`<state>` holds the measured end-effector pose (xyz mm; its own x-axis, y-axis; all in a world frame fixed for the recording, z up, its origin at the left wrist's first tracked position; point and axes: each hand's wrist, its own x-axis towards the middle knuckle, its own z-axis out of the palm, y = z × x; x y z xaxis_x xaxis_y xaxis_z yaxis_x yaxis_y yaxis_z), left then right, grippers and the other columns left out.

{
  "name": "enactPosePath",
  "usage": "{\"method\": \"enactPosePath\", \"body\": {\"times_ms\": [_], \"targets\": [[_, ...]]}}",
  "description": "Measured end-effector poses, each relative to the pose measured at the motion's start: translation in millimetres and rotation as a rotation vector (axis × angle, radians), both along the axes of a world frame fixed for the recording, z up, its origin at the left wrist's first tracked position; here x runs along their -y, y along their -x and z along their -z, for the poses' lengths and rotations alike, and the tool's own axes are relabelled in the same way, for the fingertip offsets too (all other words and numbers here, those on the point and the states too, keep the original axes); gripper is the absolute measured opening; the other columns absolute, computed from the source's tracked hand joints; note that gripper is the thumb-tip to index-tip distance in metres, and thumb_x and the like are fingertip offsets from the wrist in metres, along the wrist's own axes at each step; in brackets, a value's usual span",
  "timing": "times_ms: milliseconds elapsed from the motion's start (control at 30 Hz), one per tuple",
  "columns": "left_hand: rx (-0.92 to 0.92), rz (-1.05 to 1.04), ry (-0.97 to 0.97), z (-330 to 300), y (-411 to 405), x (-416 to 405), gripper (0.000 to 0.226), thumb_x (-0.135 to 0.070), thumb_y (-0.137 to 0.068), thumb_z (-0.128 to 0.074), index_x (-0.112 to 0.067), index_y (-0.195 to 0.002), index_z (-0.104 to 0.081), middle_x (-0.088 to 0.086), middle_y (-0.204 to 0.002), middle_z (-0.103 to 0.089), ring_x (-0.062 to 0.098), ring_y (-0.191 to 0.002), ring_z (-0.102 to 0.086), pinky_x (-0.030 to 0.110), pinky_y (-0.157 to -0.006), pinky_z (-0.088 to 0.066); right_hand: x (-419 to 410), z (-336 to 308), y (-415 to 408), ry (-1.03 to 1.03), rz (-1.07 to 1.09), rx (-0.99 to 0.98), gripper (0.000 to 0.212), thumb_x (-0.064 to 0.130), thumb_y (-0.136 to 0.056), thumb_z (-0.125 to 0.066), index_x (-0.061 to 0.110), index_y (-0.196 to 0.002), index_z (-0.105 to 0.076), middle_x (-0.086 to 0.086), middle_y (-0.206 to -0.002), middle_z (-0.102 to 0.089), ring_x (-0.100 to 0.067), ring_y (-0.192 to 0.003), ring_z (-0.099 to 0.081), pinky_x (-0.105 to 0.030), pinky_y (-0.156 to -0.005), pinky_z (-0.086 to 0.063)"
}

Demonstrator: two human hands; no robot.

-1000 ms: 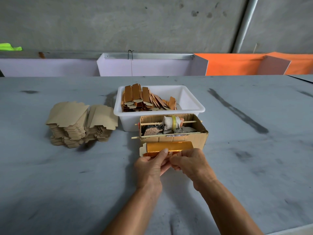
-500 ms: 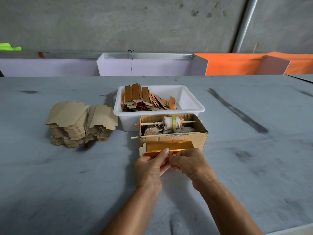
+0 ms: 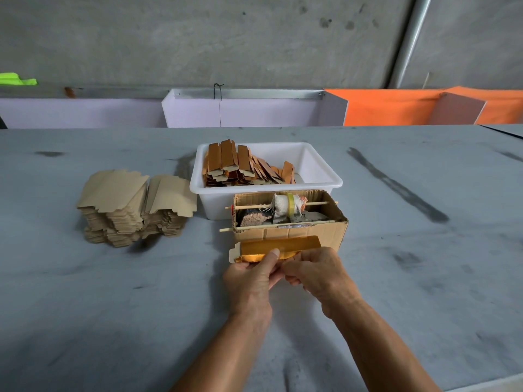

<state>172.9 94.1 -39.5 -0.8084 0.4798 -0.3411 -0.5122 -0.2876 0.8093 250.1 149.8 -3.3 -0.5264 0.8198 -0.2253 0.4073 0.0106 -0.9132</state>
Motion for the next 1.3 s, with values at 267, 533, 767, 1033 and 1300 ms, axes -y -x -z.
{"method": "enactPosePath", "body": {"times_ms": [267, 533, 767, 1033, 1300], "targets": [[0.000, -0.011, -0.030, -1.7, 0.4, -0.3, 0.012, 0.007, -0.075, -0.070, -0.001, -0.079, -0.063, 0.005, -0.059, -0.070, 0.017, -0.054, -0.069, 0.023, -0.046, -0.053, 1.2, 3.0, 0.2, 0.055, 0.013, -0.075, 0.019, 0.014, -0.080, -0.070, 0.002, -0.064, -0.069, 0.004, -0.046, -0.056, 0.002, -0.040, -0.049, -0.008, -0.038, -0.034], [0.001, 0.030, -0.054, -6.0, -0.1, 1.0, 0.012, 0.008, -0.079, -0.065, 0.006, -0.091, -0.064, 0.018, -0.076, -0.066, 0.017, -0.053, -0.066, 0.025, -0.057, -0.058, 7.2, 14.5, -0.3, 0.080, 0.094, -0.196, 0.024, 0.009, -0.077, -0.069, 0.007, -0.054, -0.063, 0.000, -0.049, -0.055, -0.003, -0.041, -0.046, -0.012, -0.039, -0.036], [-0.087, -0.041, -0.043, -6.5, -2.4, -1.5, 0.018, 0.003, -0.071, -0.074, -0.011, -0.064, -0.066, -0.007, -0.055, -0.067, 0.003, -0.053, -0.063, 0.019, -0.056, -0.047, 7.0, 22.3, 4.0, -0.054, 0.180, -0.254, 0.020, 0.012, -0.078, -0.071, 0.008, -0.059, -0.068, -0.011, -0.059, -0.065, -0.011, -0.057, -0.055, -0.021, -0.052, -0.044], [-0.115, -0.035, -0.020, -6.9, -3.2, -1.4, 0.016, 0.000, -0.071, -0.075, -0.013, -0.072, -0.067, -0.009, -0.060, -0.069, -0.002, -0.056, -0.064, 0.024, -0.063, -0.046, 6.0, 27.6, 4.3, -0.102, 0.208, -0.337, 0.019, 0.010, -0.078, -0.071, 0.003, -0.061, -0.065, -0.010, -0.054, -0.057, -0.013, -0.052, -0.045, -0.026, -0.049, -0.038], [-0.107, -0.024, -0.026, -7.3, -3.0, -0.9, 0.016, 0.000, -0.070, -0.076, -0.013, -0.069, -0.068, -0.008, -0.060, -0.070, 0.009, -0.066, -0.064, 0.027, -0.068, -0.048, 10.5, 26.8, 3.7, 0.040, 0.243, -0.450, 0.016, 0.005, -0.079, -0.071, 0.003, -0.064, -0.064, -0.003, -0.055, -0.061, -0.012, -0.055, -0.057, -0.016, -0.049, -0.042]]}}
